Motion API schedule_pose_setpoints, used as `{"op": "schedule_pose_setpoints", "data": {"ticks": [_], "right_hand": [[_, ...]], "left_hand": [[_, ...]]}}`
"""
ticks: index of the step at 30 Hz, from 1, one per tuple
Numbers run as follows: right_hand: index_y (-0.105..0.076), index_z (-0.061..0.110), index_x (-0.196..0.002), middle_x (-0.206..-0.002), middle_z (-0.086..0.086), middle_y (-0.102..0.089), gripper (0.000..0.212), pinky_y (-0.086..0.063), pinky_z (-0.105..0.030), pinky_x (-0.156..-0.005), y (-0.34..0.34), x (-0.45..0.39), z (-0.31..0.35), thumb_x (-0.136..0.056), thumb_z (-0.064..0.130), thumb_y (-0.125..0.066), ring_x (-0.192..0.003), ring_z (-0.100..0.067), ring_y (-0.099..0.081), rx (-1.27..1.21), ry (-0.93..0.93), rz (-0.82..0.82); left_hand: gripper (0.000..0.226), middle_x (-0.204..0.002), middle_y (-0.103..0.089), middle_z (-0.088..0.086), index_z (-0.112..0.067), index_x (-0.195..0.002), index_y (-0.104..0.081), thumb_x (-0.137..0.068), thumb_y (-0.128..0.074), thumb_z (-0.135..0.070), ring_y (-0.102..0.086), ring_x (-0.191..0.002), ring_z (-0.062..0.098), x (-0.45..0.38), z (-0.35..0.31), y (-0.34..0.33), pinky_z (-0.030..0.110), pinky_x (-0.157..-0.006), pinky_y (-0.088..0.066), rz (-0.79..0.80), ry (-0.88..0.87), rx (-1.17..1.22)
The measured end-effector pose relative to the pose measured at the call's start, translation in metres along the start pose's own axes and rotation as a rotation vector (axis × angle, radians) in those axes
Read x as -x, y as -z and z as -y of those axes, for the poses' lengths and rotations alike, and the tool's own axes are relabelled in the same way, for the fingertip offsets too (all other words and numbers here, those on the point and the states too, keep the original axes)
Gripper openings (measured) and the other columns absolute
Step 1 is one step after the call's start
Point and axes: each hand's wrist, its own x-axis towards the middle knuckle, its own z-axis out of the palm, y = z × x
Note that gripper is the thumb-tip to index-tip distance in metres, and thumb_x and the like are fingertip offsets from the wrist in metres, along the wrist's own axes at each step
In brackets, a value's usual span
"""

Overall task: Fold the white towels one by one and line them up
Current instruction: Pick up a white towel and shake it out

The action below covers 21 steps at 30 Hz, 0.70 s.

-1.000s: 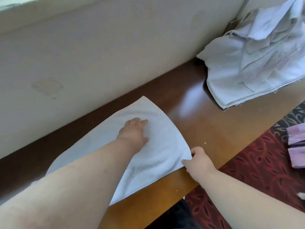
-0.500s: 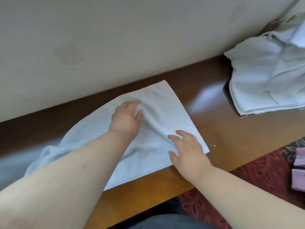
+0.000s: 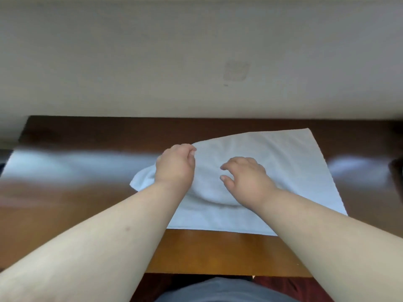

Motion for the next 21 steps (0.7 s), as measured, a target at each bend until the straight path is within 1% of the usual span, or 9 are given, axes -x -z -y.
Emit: {"op": "schedule_pose_setpoints", "data": {"ticks": [2,5,7,9,12,14,17,19,21], "right_hand": [[-0.057,0.027,-0.134,-0.141,0.004,-0.051,0.036,-0.039,-0.039,-0.105,0.000,-0.030,0.039,-0.102,0.033,-0.044,-0.129,-0.024,-0.045,-0.091,0.073,0.031],[-0.056,0.025,-0.137,-0.145,0.005,-0.048,0.038,-0.041,-0.032,-0.102,-0.005,-0.065,0.081,-0.102,0.019,-0.041,-0.128,-0.020,-0.050,-0.164,0.098,0.073],[-0.051,0.028,-0.140,-0.146,0.006,-0.046,0.046,-0.043,-0.030,-0.100,-0.010,-0.085,0.101,-0.100,0.010,-0.040,-0.125,-0.019,-0.053,-0.166,0.083,0.122],[-0.045,0.030,-0.145,-0.145,0.005,-0.046,0.058,-0.046,-0.034,-0.100,-0.016,-0.102,0.116,-0.094,0.002,-0.040,-0.122,-0.021,-0.055,-0.123,0.082,0.201],[-0.037,0.034,-0.148,-0.137,0.004,-0.050,0.065,-0.053,-0.041,-0.088,-0.024,-0.120,0.131,-0.090,0.004,-0.045,-0.110,-0.025,-0.060,0.076,0.061,0.351],[-0.044,0.032,-0.139,-0.119,0.006,-0.059,0.055,-0.054,-0.038,-0.078,-0.023,-0.127,0.136,-0.088,0.015,-0.052,-0.096,-0.024,-0.062,0.227,0.060,0.408],[-0.058,0.030,-0.121,-0.103,0.008,-0.063,0.035,-0.053,-0.034,-0.076,-0.016,-0.132,0.142,-0.087,0.023,-0.056,-0.091,-0.020,-0.063,0.343,0.074,0.523],[-0.060,0.032,-0.107,-0.095,0.009,-0.060,0.022,-0.049,-0.032,-0.070,-0.010,-0.133,0.143,-0.087,0.026,-0.057,-0.089,-0.019,-0.061,0.242,0.083,0.469],[-0.053,0.034,-0.088,-0.091,0.009,-0.057,0.011,-0.047,-0.031,-0.066,-0.003,-0.133,0.144,-0.082,0.026,-0.058,-0.083,-0.019,-0.059,0.047,0.080,0.298]], "left_hand": [[0.030,-0.113,-0.061,0.001,-0.031,-0.118,-0.062,-0.099,-0.039,-0.029,-0.055,-0.103,0.027,-0.008,0.037,0.020,0.041,-0.088,-0.046,-0.006,0.176,0.024],[0.035,-0.127,-0.058,0.005,-0.030,-0.129,-0.057,-0.096,-0.044,-0.029,-0.057,-0.110,0.030,-0.016,0.086,0.036,0.040,-0.093,-0.049,0.279,0.360,0.013],[0.039,-0.129,-0.061,0.004,-0.029,-0.133,-0.054,-0.095,-0.051,-0.034,-0.060,-0.108,0.029,-0.018,0.105,0.038,0.034,-0.087,-0.050,0.416,0.361,0.030],[0.044,-0.125,-0.062,0.002,-0.028,-0.135,-0.053,-0.091,-0.058,-0.037,-0.062,-0.100,0.026,-0.022,0.113,0.038,0.030,-0.078,-0.050,0.475,0.324,0.040],[0.044,-0.116,-0.065,-0.002,-0.025,-0.128,-0.056,-0.087,-0.061,-0.039,-0.061,-0.094,0.018,-0.031,0.119,0.041,0.028,-0.071,-0.048,0.621,0.226,-0.059],[0.035,-0.106,-0.067,-0.001,-0.023,-0.115,-0.062,-0.086,-0.058,-0.042,-0.062,-0.090,0.018,-0.034,0.120,0.045,0.029,-0.064,-0.047,0.703,0.129,-0.148],[0.018,-0.093,-0.062,-0.007,-0.034,-0.096,-0.057,-0.082,-0.061,-0.045,-0.059,-0.080,0.013,-0.033,0.126,0.060,0.030,-0.060,-0.046,0.780,0.051,-0.094],[0.021,-0.087,-0.062,-0.006,-0.035,-0.086,-0.052,-0.075,-0.066,-0.045,-0.058,-0.073,0.014,-0.032,0.132,0.069,0.030,-0.060,-0.047,0.832,0.078,0.069],[0.032,-0.086,-0.065,-0.001,-0.030,-0.085,-0.052,-0.069,-0.072,-0.049,-0.060,-0.074,0.018,-0.035,0.137,0.081,0.037,-0.068,-0.051,0.917,0.153,0.337]]}}
